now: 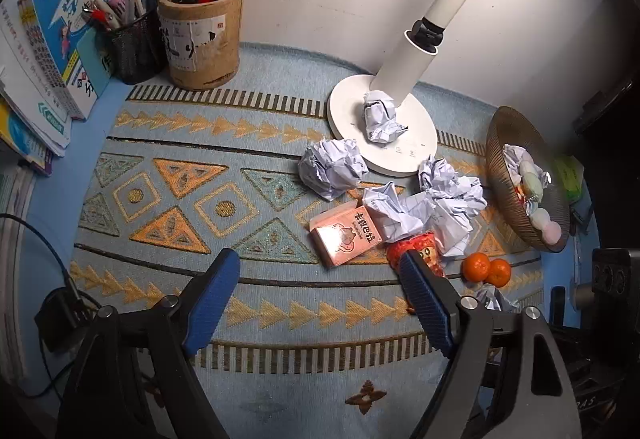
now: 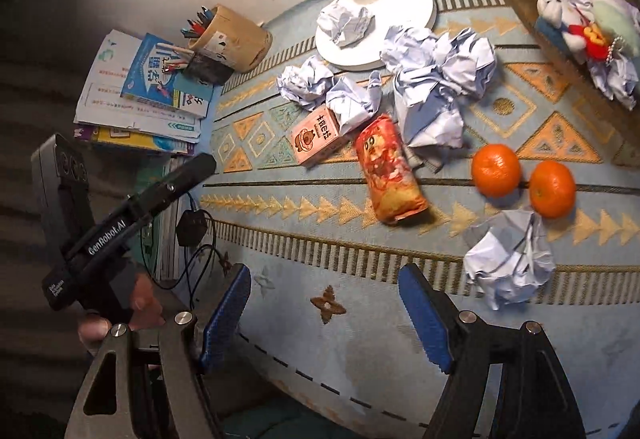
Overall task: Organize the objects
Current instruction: 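Grasp the paper ball on the lamp base with the right tool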
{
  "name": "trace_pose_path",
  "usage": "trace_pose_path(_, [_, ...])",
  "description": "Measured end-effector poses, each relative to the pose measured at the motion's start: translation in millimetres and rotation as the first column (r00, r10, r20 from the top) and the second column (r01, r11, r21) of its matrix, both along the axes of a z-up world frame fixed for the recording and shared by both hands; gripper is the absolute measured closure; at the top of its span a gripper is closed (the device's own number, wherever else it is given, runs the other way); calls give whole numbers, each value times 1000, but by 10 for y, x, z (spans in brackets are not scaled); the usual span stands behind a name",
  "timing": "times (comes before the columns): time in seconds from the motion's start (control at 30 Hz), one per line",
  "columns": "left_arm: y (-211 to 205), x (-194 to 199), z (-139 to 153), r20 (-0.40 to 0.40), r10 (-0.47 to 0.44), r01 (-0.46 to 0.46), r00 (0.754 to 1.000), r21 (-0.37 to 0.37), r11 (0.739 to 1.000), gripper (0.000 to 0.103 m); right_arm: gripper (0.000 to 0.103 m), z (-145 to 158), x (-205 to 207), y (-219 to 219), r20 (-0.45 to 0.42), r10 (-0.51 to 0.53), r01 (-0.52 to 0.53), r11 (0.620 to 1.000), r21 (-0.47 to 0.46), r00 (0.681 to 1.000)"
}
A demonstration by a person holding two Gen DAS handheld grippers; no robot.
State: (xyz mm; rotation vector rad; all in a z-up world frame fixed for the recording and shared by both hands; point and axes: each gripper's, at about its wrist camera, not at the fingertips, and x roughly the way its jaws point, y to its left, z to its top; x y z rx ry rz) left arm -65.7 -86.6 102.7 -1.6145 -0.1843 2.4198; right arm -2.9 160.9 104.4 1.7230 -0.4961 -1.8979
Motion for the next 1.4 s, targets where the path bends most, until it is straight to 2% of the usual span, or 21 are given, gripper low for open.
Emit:
trace_pose_path(0.2, [-15, -246, -209, 32, -24, 21, 999, 91, 996, 21, 28, 167, -213, -189, -105, -5, 20, 989, 147, 994])
trace_pose_path(0.33, [56, -529, -285, 22, -56, 53, 998, 125, 991, 21, 28, 314, -645, -161, -158, -74, 99, 982, 159, 985])
trace_pose_path(0.43, [110, -692, -411, 36, -72, 67, 997, 135, 989, 21, 28, 331, -1038, -194, -145, -130, 149, 981, 124, 981])
trace_pose_path(0.53, [176, -781, -529, 48, -109, 102, 993, 133, 986, 21, 28, 259, -1383, -319, -123, -149, 165, 977, 137, 981])
trace_pose_path(0.67, [259, -880, -564, 11, -154, 152, 988, 131, 980, 21, 28, 38, -1776, -461, -95, -162, 175, 971, 160, 982])
trace_pose_path(0.8, [310, -1012, -668, 18, -186, 182, 982, 147, 972, 22, 27, -210, -2064, -573, -56, -183, 190, 965, 183, 982])
trace_pose_path(0.93, [384, -1101, -737, 29, -201, 194, 979, 165, 967, 26, 27, -332, -2202, -712, -65, -175, 186, 949, 255, 982])
trace_pose_path(0.97, [411, -1111, -757, 31, -204, 197, 978, 160, 967, 34, 27, -362, -2227, -738, -68, -172, 184, 942, 279, 983])
trace_pose_path(1.0, [430, -1122, -776, 33, -203, 196, 979, 151, 969, 47, 28, -388, -2245, -760, -73, -170, 185, 937, 295, 983])
trace_pose_path(1.03, [437, -1131, -791, 36, -196, 189, 980, 141, 972, 49, 28, -411, -2264, -776, -76, -168, 184, 934, 306, 983])
trace_pose_path(1.07, [427, -1132, -787, 31, -189, 182, 982, 150, 972, 49, 28, -410, -2269, -784, -92, -165, 186, 929, 319, 982])
trace_pose_path(1.17, [382, -1104, -743, 17, -169, 165, 985, 153, 974, 53, 50, -372, -2255, -814, -133, -132, 171, 923, 346, 982])
trace_pose_path(1.3, [293, -1038, -640, 9, -144, 141, 989, 168, 976, 53, 52, -326, -2175, -710, -152, -140, 183, 927, 327, 978])
trace_pose_path(1.4, [202, -907, -495, -12, -132, 132, 991, 164, 978, 53, 52, -197, -2071, -521, -144, -180, 212, 945, 250, 973])
